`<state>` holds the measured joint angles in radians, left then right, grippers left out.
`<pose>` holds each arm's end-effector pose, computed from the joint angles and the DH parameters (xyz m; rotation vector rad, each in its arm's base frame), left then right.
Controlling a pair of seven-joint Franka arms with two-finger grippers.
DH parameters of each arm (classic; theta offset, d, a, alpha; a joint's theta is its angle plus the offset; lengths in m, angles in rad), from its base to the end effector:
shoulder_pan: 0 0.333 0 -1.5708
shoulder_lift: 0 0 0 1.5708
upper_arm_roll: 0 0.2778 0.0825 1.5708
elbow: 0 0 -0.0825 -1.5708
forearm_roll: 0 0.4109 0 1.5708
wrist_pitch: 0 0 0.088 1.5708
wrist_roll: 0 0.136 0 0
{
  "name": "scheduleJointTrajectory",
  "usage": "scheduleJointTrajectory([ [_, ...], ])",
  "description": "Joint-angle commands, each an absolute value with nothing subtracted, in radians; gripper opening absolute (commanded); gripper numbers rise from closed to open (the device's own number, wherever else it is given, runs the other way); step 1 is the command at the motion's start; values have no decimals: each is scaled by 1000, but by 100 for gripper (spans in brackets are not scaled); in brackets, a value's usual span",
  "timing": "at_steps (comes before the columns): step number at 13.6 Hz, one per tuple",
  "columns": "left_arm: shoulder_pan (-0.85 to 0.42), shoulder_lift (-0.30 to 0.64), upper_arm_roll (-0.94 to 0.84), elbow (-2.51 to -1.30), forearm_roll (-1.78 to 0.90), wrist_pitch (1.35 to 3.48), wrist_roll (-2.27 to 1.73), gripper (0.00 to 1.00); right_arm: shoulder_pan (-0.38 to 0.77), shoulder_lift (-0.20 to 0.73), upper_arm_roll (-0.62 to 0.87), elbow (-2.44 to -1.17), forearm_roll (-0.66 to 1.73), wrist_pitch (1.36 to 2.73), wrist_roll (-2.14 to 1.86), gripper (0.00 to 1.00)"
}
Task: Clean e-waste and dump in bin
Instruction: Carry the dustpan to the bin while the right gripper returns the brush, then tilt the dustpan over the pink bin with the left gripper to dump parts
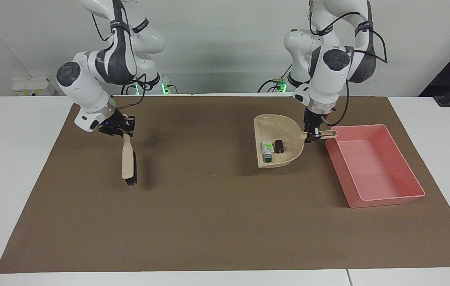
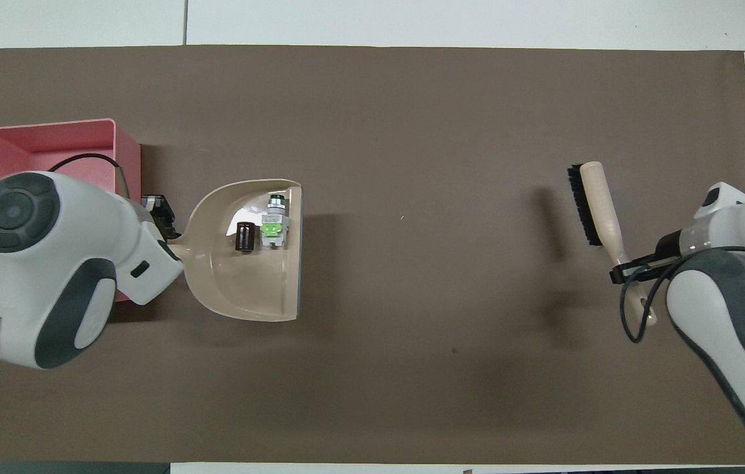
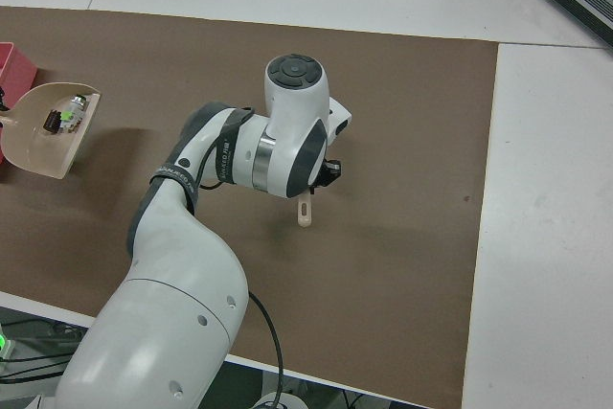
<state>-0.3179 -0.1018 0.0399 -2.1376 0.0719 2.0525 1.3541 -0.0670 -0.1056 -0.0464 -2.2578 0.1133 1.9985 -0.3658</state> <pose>0.5290 -0.1450 0.3728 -2.0738 2.2792 0.0253 0.5058 -0.0474 0.3138 -2.9835 -0.2964 0.1874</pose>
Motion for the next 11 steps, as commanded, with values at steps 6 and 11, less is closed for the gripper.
scheduleJointTrajectory([
  [6, 62, -95, 38, -1959, -37, 1974, 1742, 0, -140, -74, -28, -2276, -16, 2008, -292, 0],
  [11, 259, -22, 48, -1816, 39, 1953, 1871, 0, -143, -34, -26, -2272, -54, 2029, -193, 0],
])
